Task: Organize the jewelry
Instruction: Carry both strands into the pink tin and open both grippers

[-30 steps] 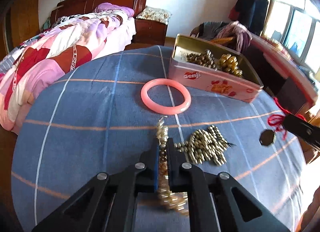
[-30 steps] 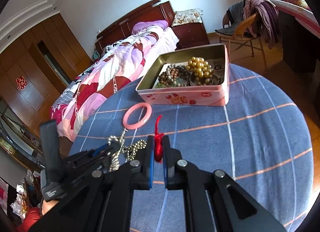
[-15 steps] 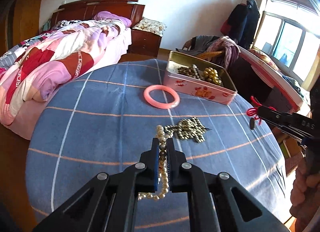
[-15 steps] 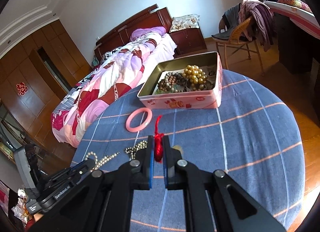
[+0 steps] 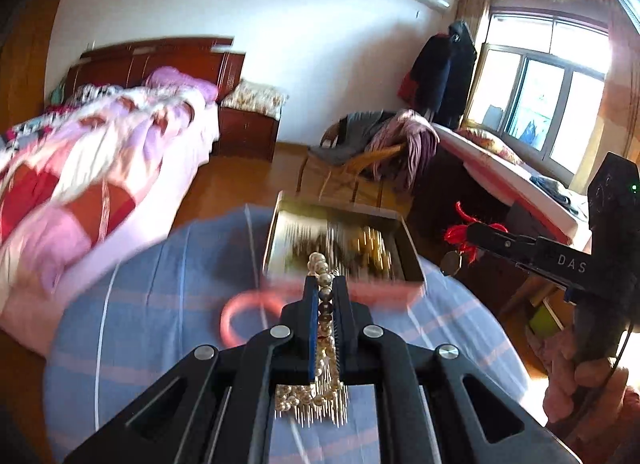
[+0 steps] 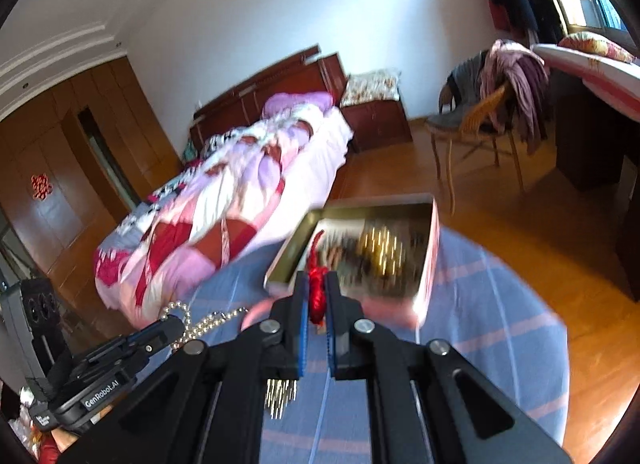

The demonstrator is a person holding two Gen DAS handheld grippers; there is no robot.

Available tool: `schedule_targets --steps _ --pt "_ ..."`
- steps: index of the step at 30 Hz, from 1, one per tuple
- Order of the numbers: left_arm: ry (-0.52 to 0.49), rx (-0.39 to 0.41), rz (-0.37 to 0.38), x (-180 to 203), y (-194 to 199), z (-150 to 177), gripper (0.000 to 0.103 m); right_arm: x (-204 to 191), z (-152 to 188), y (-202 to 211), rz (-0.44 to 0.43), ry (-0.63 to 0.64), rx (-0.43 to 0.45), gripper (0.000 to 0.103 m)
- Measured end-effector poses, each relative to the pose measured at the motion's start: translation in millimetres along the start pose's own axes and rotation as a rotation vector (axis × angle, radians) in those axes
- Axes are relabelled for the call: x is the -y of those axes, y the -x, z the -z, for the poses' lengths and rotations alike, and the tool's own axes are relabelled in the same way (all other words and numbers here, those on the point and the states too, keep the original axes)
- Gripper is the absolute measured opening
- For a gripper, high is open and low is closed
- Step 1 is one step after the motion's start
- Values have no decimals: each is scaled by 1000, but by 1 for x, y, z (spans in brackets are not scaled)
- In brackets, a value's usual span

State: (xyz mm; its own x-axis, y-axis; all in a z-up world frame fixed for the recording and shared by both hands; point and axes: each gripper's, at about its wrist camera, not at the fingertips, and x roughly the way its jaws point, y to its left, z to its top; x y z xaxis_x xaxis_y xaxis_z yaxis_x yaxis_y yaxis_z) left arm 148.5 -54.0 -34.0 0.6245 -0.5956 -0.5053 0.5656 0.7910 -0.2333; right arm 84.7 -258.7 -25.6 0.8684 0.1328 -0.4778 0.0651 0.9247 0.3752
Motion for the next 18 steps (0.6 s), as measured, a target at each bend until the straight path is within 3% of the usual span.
schedule_targets --steps 6,12,18 --pt "-23 14 -26 1 -63 -33 6 13 -12 -53 41 -26 -22 10" --pt "-41 -67 -57 -3 -118 -28 6 28 8 -92 76 -39 -107 10" --pt "-55 -116 -81 1 -138 -20 6 38 16 -101 101 -41 -139 16"
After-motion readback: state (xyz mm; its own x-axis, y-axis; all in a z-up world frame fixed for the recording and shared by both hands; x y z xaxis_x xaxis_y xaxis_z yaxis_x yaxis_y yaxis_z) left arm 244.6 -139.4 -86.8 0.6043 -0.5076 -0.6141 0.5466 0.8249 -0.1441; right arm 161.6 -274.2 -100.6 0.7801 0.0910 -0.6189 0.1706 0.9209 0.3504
